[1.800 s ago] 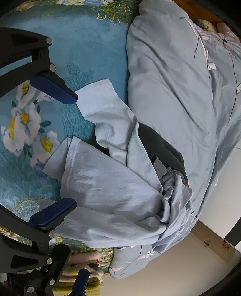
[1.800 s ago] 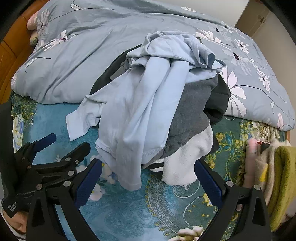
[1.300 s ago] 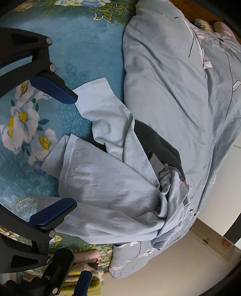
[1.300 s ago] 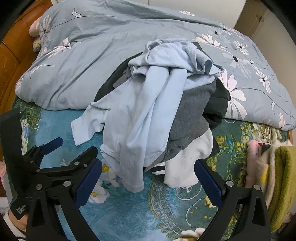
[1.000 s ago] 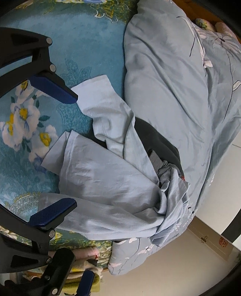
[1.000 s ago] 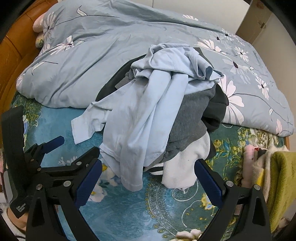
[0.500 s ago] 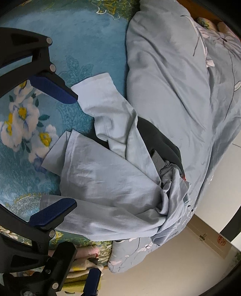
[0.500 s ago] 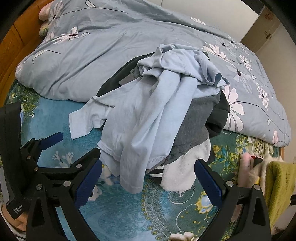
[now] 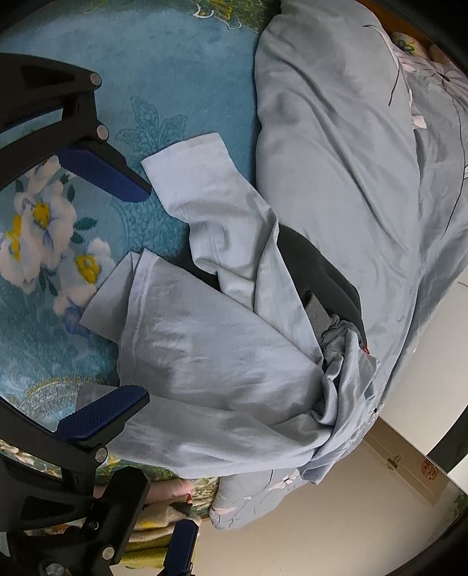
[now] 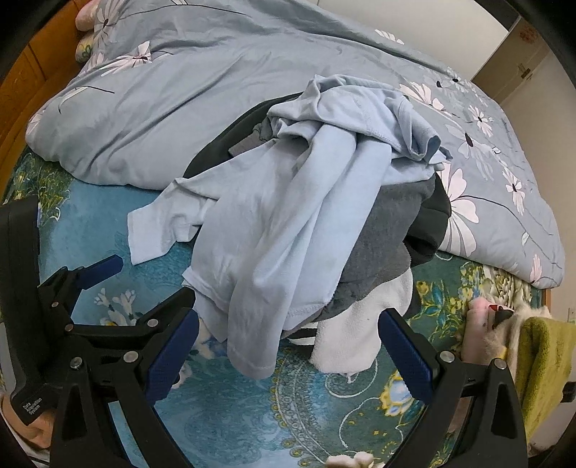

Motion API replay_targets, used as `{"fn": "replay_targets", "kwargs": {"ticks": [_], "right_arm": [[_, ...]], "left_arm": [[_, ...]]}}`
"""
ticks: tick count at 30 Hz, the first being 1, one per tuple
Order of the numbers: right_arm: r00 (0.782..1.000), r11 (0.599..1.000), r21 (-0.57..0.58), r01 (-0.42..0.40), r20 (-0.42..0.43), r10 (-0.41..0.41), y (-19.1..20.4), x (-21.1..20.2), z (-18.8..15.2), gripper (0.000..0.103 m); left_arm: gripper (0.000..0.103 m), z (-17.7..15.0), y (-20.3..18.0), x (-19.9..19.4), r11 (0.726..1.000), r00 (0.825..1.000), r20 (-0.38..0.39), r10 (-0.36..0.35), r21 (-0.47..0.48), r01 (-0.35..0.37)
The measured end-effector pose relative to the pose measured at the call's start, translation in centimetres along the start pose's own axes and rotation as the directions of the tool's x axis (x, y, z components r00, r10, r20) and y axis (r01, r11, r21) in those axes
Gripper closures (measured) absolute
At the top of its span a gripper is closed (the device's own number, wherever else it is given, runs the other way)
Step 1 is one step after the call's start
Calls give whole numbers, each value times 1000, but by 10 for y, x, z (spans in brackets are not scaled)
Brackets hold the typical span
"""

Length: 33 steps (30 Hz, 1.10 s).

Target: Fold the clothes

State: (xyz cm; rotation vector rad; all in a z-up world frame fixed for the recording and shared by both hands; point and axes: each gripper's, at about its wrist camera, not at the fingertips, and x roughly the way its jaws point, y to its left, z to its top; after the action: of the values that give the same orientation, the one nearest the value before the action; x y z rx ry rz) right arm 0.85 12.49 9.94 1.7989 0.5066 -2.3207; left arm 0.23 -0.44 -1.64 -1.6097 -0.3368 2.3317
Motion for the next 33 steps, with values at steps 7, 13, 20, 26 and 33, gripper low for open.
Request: {"fn": "replay_targets", "kwargs": {"ticks": [7, 13, 20, 26, 33], "right_arm": [[1000, 1000, -3, -2, -12, 2, 1, 8, 1, 3], [1000, 1000, -5, -9, -20, 9, 0, 13, 2, 3], [998, 999, 4, -38, 47, 38, -11, 10, 23, 3], [988, 998, 67, -7, 152, -4, -36, 11, 88, 6], [994, 997, 65, 53, 96, -59, -31, 44, 149, 58]], "left_arm": [[0, -1, 5, 5, 1000, 1000, -9, -3, -4, 3], [0, -1, 7, 10, 1000, 1000, -13, -10, -8, 10], [0, 0, 19, 12, 1000, 1000, -22, -21, 8, 21], [0, 3, 43, 1, 999, 1000, 0, -24, -32, 24], [0, 9, 72, -15, 997, 999, 25, 22, -79, -20]]}}
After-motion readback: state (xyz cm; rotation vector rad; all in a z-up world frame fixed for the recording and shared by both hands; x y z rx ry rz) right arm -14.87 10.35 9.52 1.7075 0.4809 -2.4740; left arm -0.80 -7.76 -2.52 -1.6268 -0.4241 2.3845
